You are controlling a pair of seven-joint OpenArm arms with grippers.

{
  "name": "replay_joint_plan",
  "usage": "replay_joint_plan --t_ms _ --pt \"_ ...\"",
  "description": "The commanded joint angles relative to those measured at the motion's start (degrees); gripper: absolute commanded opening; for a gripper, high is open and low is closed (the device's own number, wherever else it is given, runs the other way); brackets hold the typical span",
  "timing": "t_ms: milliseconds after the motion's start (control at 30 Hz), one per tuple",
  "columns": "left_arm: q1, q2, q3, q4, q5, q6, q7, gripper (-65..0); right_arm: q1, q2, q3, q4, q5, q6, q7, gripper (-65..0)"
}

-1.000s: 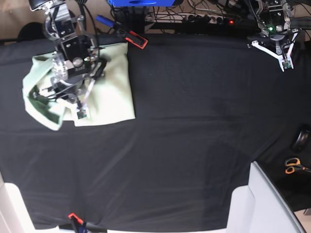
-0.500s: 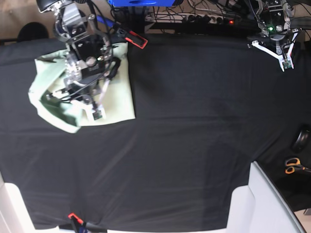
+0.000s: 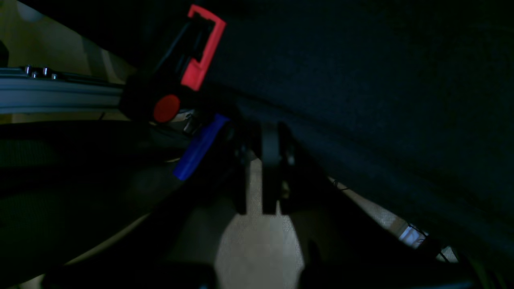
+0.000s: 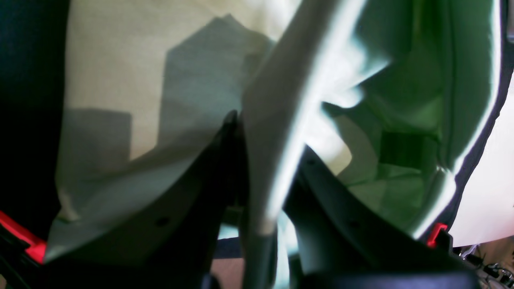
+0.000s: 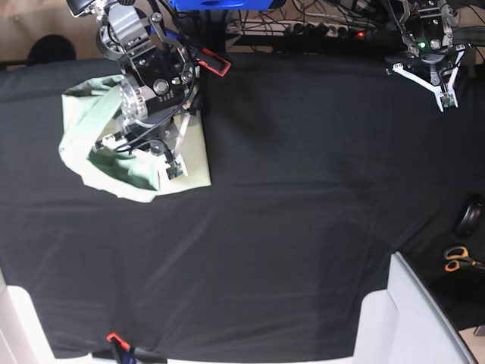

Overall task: Fold the T-shirt properly
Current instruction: 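Drag the shirt bundle with the right gripper toward the table centre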

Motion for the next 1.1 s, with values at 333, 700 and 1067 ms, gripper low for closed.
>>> replay_joint_plan --t_ms 333,700,1067 --pt "0.3 -0.6 -0.3 0.7 0.6 0.4 -0.9 -60.0 0.6 -1.2 -3.6 -0.3 -0.7 -0.4 0.8 -64.7" --pt "0.3 -0.6 -0.3 0.6 0.6 0.4 -0.9 -60.0 1.0 -1.5 -3.6 -1.9 -0.7 -0.4 1.3 -64.7" --pt "0.3 -0.6 -0.3 0.6 0.6 0.4 -0.9 -60.0 1.6 -4.3 -3.6 -2.7 -0.7 -0.4 1.2 -64.7"
